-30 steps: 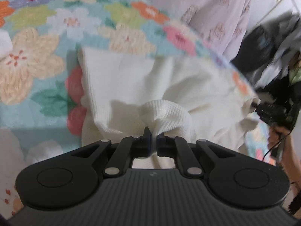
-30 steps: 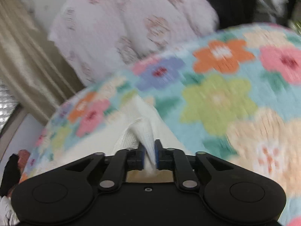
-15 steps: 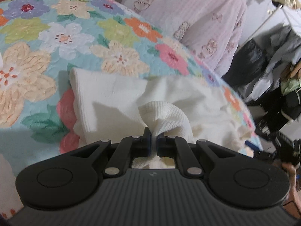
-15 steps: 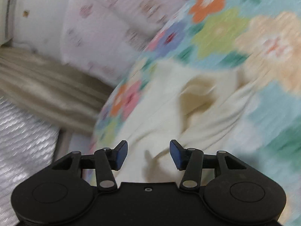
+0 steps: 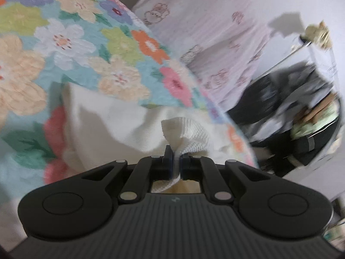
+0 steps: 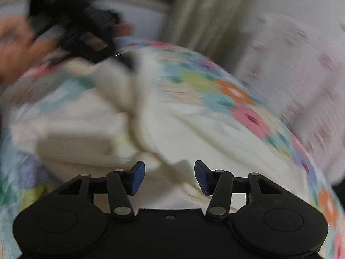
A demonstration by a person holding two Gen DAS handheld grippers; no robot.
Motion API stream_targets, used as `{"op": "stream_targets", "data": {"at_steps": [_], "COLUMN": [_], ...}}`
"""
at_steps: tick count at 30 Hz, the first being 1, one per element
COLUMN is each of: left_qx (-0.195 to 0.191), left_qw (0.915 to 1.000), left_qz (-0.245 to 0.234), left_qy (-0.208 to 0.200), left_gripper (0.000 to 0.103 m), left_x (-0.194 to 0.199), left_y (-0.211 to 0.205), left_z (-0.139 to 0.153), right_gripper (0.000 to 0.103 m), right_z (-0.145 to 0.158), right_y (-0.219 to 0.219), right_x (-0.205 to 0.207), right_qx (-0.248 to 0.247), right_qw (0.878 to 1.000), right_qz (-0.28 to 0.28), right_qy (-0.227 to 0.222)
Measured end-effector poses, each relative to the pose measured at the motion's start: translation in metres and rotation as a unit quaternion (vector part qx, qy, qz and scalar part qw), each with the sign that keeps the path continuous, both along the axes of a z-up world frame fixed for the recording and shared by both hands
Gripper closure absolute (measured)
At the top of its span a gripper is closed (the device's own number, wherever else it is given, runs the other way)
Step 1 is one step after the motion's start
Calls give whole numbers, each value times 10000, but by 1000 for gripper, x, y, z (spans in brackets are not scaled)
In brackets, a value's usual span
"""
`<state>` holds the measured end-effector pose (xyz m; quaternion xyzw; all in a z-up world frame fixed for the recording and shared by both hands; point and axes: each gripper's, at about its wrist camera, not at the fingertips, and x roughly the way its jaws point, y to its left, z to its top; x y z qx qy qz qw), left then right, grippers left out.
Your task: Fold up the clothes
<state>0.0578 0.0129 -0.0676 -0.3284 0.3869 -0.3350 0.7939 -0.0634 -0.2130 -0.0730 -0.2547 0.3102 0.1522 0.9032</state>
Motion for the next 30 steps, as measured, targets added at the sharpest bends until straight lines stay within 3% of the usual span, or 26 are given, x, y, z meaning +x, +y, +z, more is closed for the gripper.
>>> {"op": "stream_targets", "data": {"at_steps": [4, 8, 12, 14, 16, 22, 25, 26, 28, 30], "left_qx": [-159, -308, -296, -313, -274, 570, 534, 549, 1098, 1952], "left_qw": [9998, 9994, 9992, 9991, 9990, 9962, 9982, 9982, 9934, 9798], "left_qz": [-5, 47, 65, 42, 20, -82, -166, -181, -258, -413], "left_qy": [-124, -171, -266, -298, -343, -655, -210, -163, -213, -133], "left_gripper": [98, 98, 98, 98, 98, 97, 97, 97, 97, 97], "left_x": [-3, -4, -3, -3, -3, -33, -49, -58, -73, -82], "left_y": [3, 9, 14, 14, 14, 19, 34, 39, 35, 17], "left_z": [6, 10, 13, 14, 16, 32, 37, 39, 38, 26], "right_gripper": [35, 37, 38, 47, 78, 98, 99, 99, 99, 99], "right_z": [-14, -20, 4, 12, 8, 16, 42, 51, 58, 45], "right_y": [26, 28, 19, 13, 11, 8, 1, -3, -15, -21], "right_x": [16, 27, 32, 34, 42, 24, 6, 1, -5, -11], "right_qx": [-483, -556, -46, 155, 15, -431, -299, -172, 300, 460], "right_qw": [9980, 9962, 9949, 9947, 9953, 9953, 9976, 9991, 9993, 9979], "right_qz": [-197, -446, -824, -883, -905, -618, -298, -159, 98, 91], "right_qy": [-347, -496, -575, -503, -342, -602, -545, -342, 224, 454]}}
